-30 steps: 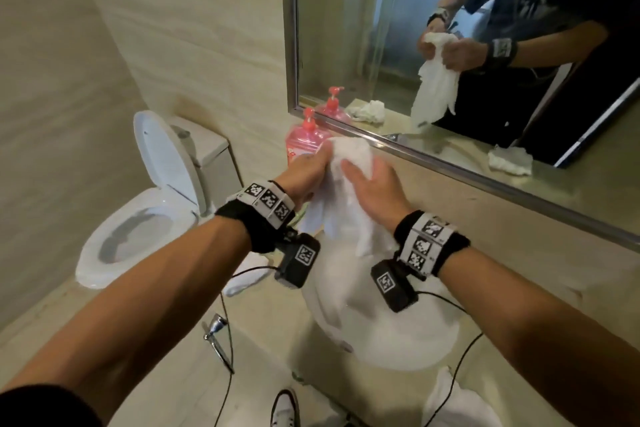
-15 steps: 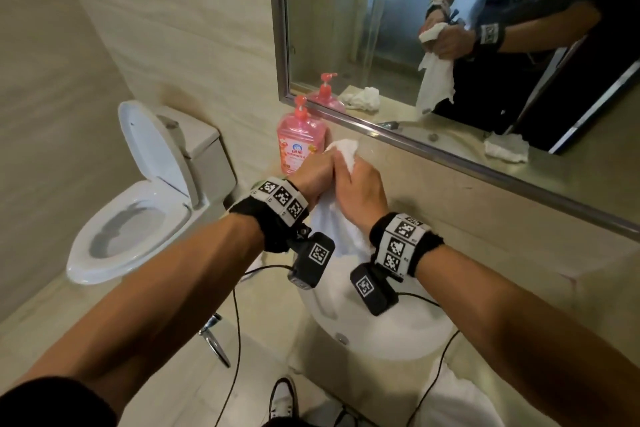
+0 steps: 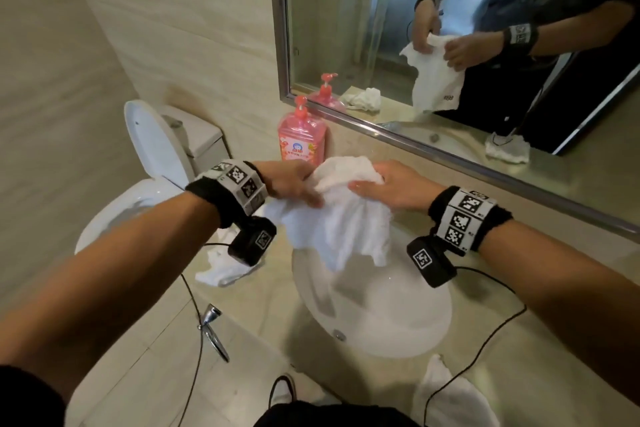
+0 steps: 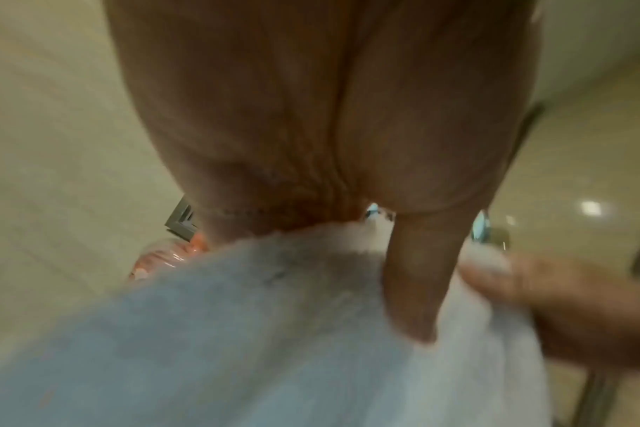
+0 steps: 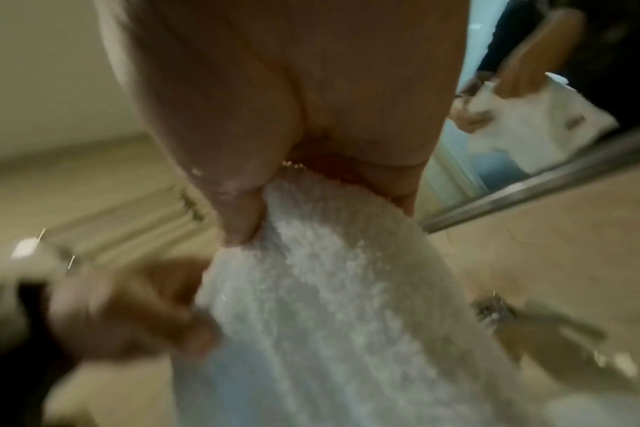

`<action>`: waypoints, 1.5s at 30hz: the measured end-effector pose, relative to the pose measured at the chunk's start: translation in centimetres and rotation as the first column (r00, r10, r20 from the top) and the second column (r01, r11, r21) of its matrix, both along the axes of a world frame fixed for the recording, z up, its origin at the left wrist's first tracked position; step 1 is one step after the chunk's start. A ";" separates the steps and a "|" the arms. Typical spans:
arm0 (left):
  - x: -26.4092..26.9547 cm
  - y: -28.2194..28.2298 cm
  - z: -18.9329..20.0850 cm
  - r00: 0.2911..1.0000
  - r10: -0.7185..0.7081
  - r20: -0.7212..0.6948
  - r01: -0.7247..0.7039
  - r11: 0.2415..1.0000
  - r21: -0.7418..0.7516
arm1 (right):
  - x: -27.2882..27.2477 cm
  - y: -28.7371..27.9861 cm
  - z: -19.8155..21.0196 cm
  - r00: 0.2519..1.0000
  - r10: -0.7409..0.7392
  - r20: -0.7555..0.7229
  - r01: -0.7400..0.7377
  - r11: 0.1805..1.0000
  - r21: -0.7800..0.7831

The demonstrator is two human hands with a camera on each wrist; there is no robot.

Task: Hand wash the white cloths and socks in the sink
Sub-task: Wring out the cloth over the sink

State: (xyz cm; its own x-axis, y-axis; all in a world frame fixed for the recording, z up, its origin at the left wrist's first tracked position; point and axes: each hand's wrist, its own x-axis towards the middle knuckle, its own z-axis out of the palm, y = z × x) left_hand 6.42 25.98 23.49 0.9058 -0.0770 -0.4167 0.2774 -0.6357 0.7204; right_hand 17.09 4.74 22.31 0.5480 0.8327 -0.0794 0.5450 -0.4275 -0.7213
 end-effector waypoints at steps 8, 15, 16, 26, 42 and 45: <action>0.7 -2.8 -2.6 0.852 0.520 0.059 -0.444 0.779 -0.442 | -1.6 1.0 -3.2 0.854 -0.433 -0.288 0.512 0.794 0.328; 2.5 -7.6 -2.5 0.823 0.567 0.040 -0.467 0.715 -0.521 | -2.3 4.2 -3.4 0.722 -0.614 -0.320 0.692 0.658 0.299; 2.6 -7.2 -2.6 0.822 0.563 0.086 -0.463 0.749 -0.474 | -3.0 4.3 -4.0 0.741 -0.596 -0.308 0.670 0.679 0.299; 0.2 -3.7 -4.2 0.985 0.057 0.164 -0.059 0.998 0.009 | -2.3 2.0 -5.4 0.886 -0.441 -0.143 0.462 0.868 0.182; -0.3 -3.7 -6.8 0.802 0.591 0.085 -0.490 0.733 -0.473 | -6.3 3.6 -7.3 0.830 -0.437 -0.348 0.540 0.786 0.300; 0.7 -5.7 -5.9 0.802 0.586 0.113 -0.463 0.730 -0.503 | -5.7 5.8 -5.8 0.687 -0.595 -0.418 0.717 0.649 0.254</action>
